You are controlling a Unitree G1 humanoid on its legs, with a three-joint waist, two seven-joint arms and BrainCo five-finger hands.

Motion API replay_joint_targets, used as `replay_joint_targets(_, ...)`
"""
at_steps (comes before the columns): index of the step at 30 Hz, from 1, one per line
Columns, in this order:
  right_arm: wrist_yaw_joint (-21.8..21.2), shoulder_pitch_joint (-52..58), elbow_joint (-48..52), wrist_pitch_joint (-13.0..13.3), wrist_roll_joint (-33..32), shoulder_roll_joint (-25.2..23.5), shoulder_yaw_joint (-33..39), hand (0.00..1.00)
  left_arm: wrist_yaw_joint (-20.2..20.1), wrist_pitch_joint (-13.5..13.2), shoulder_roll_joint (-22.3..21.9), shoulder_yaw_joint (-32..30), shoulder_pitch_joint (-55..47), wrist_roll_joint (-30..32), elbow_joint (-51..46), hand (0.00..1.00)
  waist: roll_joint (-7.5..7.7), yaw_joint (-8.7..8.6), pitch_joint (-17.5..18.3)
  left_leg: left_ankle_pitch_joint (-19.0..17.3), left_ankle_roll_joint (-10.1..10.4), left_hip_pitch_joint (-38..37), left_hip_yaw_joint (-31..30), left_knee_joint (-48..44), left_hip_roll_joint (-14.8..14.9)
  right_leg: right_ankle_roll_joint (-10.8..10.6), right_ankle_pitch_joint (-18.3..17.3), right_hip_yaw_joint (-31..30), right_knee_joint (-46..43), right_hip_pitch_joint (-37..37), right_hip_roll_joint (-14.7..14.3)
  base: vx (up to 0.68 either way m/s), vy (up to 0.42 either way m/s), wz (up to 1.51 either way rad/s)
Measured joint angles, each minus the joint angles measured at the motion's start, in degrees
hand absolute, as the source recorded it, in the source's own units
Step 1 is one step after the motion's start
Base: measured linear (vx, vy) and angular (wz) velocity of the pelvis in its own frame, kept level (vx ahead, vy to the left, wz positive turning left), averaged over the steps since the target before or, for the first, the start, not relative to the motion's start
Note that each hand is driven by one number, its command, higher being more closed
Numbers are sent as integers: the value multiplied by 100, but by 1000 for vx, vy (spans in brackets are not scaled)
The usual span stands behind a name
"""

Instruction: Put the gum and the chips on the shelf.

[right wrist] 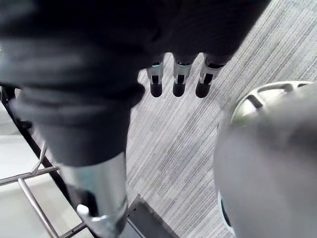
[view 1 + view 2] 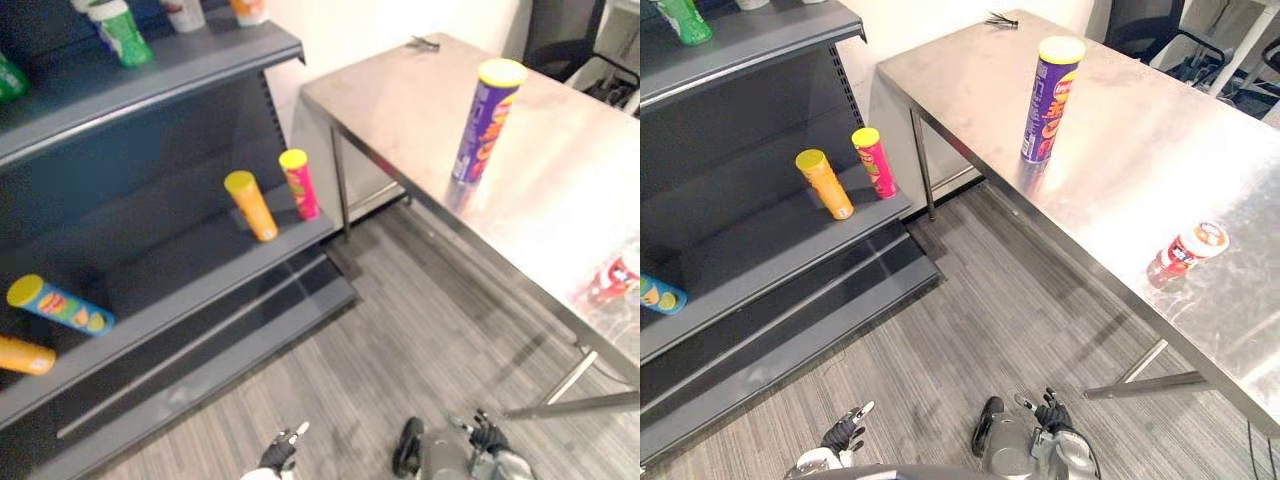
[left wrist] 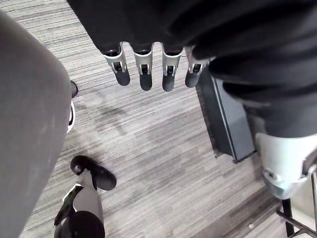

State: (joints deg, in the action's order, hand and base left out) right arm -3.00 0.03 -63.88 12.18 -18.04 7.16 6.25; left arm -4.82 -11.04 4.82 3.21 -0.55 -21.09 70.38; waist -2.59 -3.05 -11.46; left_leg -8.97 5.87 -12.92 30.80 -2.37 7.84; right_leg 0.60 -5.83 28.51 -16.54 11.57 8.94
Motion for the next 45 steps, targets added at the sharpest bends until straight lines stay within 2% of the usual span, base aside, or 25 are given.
replay_joint_targets(3, -2, -46, 8, -4, -2, 8, 10, 0, 7, 7, -12, -62, 29, 1, -1, 0, 6, -1, 6, -110, 165, 86, 255, 24, -4, 41, -66, -92, -208, 309, 24, -79, -8, -21)
replay_joint_targets(6, -6, -45, 34, -2, -14, -24, 141, 0, 35, 43, -4, -83, 79, 6, 3, 0, 61, -22, 11, -337, 268, 82, 628, -136, 1, 107, -369, -142, -788, 608, 184, -37, -18, -53)
replay_joint_targets(7, -6, -37, 46, -2, -40, -8, 200, 0, 63, 46, -16, -92, 80, 52, 6, 0, 28, -35, 13, -585, 383, 149, 793, -543, 174, 161, -488, -142, -958, 636, 179, 58, -44, -68)
replay_joint_targets(8, -5, -23, 46, -2, -59, -8, 199, 0, 74, 49, -15, -94, 81, 112, 10, 0, 20, -55, 26, -657, 477, 181, 844, -877, 290, 174, -540, -146, -979, 629, 150, 133, -68, -66)
replay_joint_targets(9, -2, -8, -5, -6, -79, -15, 192, 0, 75, 49, 59, -108, 79, 147, -3, 0, 81, -82, 43, -651, 518, 448, 848, -1894, 579, 216, -576, -256, -940, 605, 46, 136, -95, -46)
replay_joint_targets(10, -7, 13, -11, -9, -82, 11, 163, 0, 85, 49, 62, -117, 123, 134, -40, 0, 83, -118, 45, -590, 437, 600, 817, -2417, 765, 217, -575, -304, -913, 554, -32, 207, -181, -68)
replay_joint_targets(11, -1, 65, -23, -8, -101, 95, 130, 0, 106, 47, 32, -142, 124, 96, -91, 0, 25, -126, 23, -410, 204, 794, 724, -3324, 1106, 272, -605, -494, -902, 434, -200, 218, -153, -81)
replay_joint_targets(12, 1, 107, -33, -8, -105, 153, 124, 0, 108, 36, -14, -194, 84, 94, -116, 0, -16, -122, 18, -147, 87, 1011, 529, -3985, 1330, 361, -630, -761, -894, 376, -344, 231, -105, -115)
replay_joint_targets(13, 4, 133, -42, -4, -114, 203, 128, 0, 110, 29, -8, -271, 77, 77, -137, 0, -8, -93, 1, -34, 65, 1226, 163, -4497, 1417, 420, -667, -976, -892, 328, -452, 217, -13, -139)
replay_joint_targets(14, 6, 130, -140, -3, -167, 215, 221, 0, 115, 27, -19, -347, 83, -59, -213, 0, -36, -76, -16, -317, 148, 1460, -301, -4770, 1293, 469, -694, -1298, -842, 224, -560, 210, 11, -128)
replay_joint_targets(15, 19, 134, -214, -1, -241, 230, 275, 0, 111, 11, -26, -349, 86, -80, -250, 0, -13, -77, -32, -439, 146, 1563, -445, -4801, 1199, 471, -695, -1462, -811, 164, -605, 252, 27, -144)
replay_joint_targets(17, 30, 265, -425, -16, -271, 270, 486, 0, 105, -47, -30, -346, 91, -123, -274, 0, 2, -67, -51, -655, 84, 1919, -825, -4582, 966, 465, -698, -1884, -647, -178, -720, 198, 37, -123)
replay_joint_targets(20, 37, 406, -435, -18, -273, 231, 780, 0, 101, -124, -18, -374, 86, -127, -328, 0, 17, 25, -59, -662, 137, 2283, -1603, -3127, 631, 333, -771, -2617, -572, -368, -897, 175, 141, -140)
replay_joint_targets(22, 41, 412, -382, -10, -269, 191, 919, 0, 105, -133, -35, -547, 68, -124, -306, 0, 19, 30, -60, -393, 124, 2282, -2455, -1794, 346, 252, -819, -3185, -577, -397, -978, 239, 274, -151)
replay_joint_targets(24, 40, 426, -376, -7, -269, 172, 931, 0, 105, -135, -50, -581, 63, -126, -281, 0, 10, 25, -55, -150, 135, 2223, -2743, -1298, 269, 131, -887, -3487, -598, -391, -990, 164, 199, -122)
replay_joint_targets(25, 37, 435, -376, -7, -269, 157, 936, 0, 104, -135, -51, -584, 59, -126, -255, 0, 6, 27, -54, -65, 137, 2163, -2728, -1178, 272, 75, -917, -3591, -631, -390, -1008, 248, 328, -127)
replay_joint_targets(26, 31, 448, -356, -9, -266, 122, 963, 0, 104, -133, -41, -595, 36, -125, -227, 0, 15, 40, -56, 297, 243, 1951, -2630, -965, 288, -78, -1015, -3869, -729, -397, -1062, 312, 417, -124)
replay_joint_targets(27, 28, 450, -328, -8, -263, 23, 984, 0, 110, -129, -2, -595, 27, -119, -192, 0, 104, 47, -32, 419, 209, 1759, -2338, -931, 195, -178, -1080, -4144, -734, -436, -977, 317, 426, -118)
replay_joint_targets(28, 8, 446, -319, -5, -251, -34, 995, 0, 112, -127, 25, -586, 17, -110, -190, 0, 168, 21, -9, 377, 156, 1702, -2177, -871, 156, -189, -1078, -4179, -659, -449, -891, 257, 376, -101)
replay_joint_targets(29, -6, 449, -333, -10, -217, -122, 997, 0, 111, -133, 63, -562, 23, -103, -194, 0, 242, 25, -4, 322, 82, 1613, -1910, -845, 78, -324, -953, -4159, -432, -470, -683, 217, 366, -89)
replay_joint_targets(30, -9, 419, -367, -18, -215, -181, 984, 0, 112, -129, 106, -506, 28, -72, -175, 0, 272, 44, 13, 264, 24, 1540, -1670, -795, 13, -558, -771, -4154, -202, -480, -535, 200, 346, -84)
replay_joint_targets(33, -10, 353, -409, -21, -210, -182, 943, 0, 119, -131, 166, -286, 57, 110, -19, 0, 243, 20, 27, 215, -56, 1319, -1370, -660, -150, -764, -421, -4138, 283, -653, -367, 171, 202, -71)
replay_joint_targets(36, -7, 385, -487, -27, -210, -180, 933, 0, 118, -131, 161, -79, 71, 221, 25, 0, 148, 2, 78, 215, -56, 1150, -1374, -644, -244, -891, -178, -4039, 601, -872, -239, 118, 118, -33)
replay_joint_targets(38, -5, 408, -512, -28, -211, -142, 976, 0, 115, -133, 112, -17, 73, 321, 25, 0, 64, 3, 156, 216, -57, 1118, -1385, -552, -250, -884, -23, -3883, 783, -919, -220, 54, 57, -6)
replay_joint_targets(45, 41, 405, -642, -30, -200, -139, 1642, 0, 128, -131, 126, 98, 33, 449, 30, 0, 77, 24, 238, 221, -64, 957, -1432, -153, -316, -836, 79, -3640, 1142, -1076, -165, -15, 16, 3)
